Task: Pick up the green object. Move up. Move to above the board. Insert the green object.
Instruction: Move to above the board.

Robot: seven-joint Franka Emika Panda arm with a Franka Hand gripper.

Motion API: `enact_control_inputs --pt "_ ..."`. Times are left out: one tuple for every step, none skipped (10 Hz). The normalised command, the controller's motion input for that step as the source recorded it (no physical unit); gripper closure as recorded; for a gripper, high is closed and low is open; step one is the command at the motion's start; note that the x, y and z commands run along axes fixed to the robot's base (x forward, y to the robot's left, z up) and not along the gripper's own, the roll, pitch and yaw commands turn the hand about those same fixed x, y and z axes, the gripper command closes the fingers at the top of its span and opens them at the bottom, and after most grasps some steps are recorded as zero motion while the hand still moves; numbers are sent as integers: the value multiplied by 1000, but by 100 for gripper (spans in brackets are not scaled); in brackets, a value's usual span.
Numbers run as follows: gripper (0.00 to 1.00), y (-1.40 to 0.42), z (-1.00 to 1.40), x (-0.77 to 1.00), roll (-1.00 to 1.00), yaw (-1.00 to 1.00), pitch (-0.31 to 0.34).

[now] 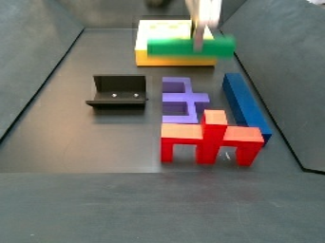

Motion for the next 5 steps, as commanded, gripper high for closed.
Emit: enact_control_inputs --pt "100 -7 1400 -31 -39 -1 24" --pt "100 -1 1400 -9 -61 -4 17" --pt "100 -3 1400 31 -74 -7 69" --pt "100 -3 1400 27 -63 -11 87" --pt "100 -4 752 8 -67 -5 73"
